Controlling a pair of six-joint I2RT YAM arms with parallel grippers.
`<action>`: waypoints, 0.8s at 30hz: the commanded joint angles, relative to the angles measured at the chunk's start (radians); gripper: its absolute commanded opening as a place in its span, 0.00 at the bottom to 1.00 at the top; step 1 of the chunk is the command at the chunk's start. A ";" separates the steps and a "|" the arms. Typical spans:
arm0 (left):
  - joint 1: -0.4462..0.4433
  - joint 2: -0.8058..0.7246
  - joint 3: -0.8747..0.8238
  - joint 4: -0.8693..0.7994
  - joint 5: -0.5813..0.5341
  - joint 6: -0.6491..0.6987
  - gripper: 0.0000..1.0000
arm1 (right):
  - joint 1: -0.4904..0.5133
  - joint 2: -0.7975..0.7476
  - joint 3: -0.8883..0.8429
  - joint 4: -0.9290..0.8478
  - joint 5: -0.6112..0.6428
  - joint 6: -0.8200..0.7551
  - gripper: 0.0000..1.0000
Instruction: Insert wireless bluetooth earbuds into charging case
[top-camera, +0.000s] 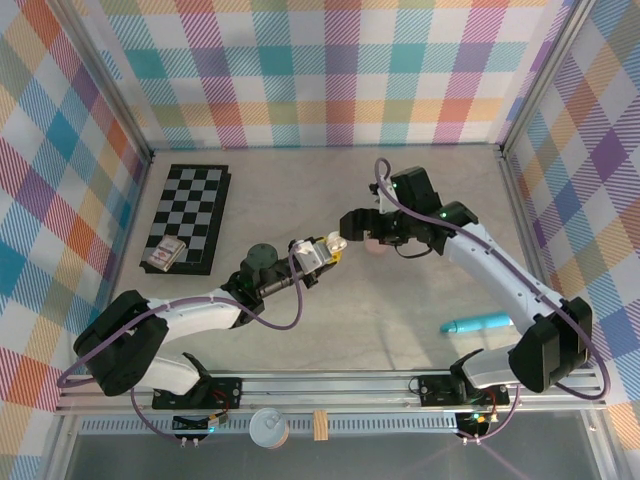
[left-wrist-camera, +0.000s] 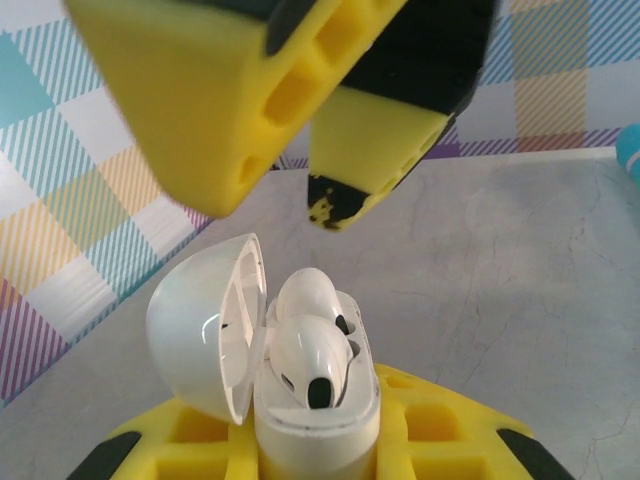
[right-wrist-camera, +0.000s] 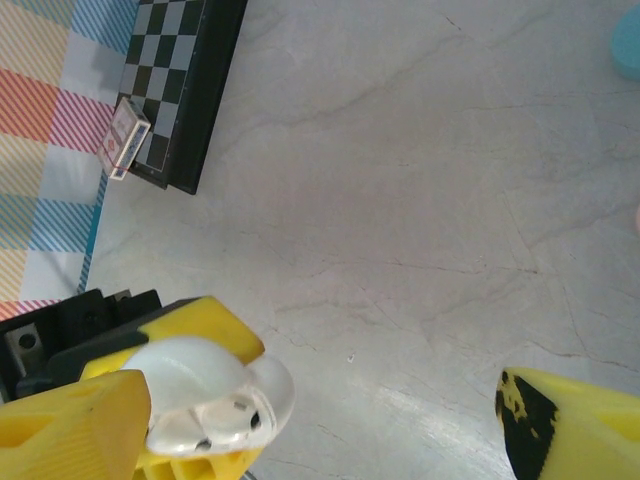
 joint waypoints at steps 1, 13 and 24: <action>0.010 -0.025 0.024 -0.002 0.050 0.036 0.00 | -0.004 0.039 0.038 -0.034 -0.031 0.005 0.89; 0.026 -0.047 0.032 0.008 0.022 -0.014 0.00 | -0.001 -0.073 -0.082 -0.108 -0.086 -0.065 0.90; 0.031 -0.053 0.023 -0.021 0.064 0.033 0.00 | -0.002 -0.129 -0.045 -0.041 -0.033 0.006 0.88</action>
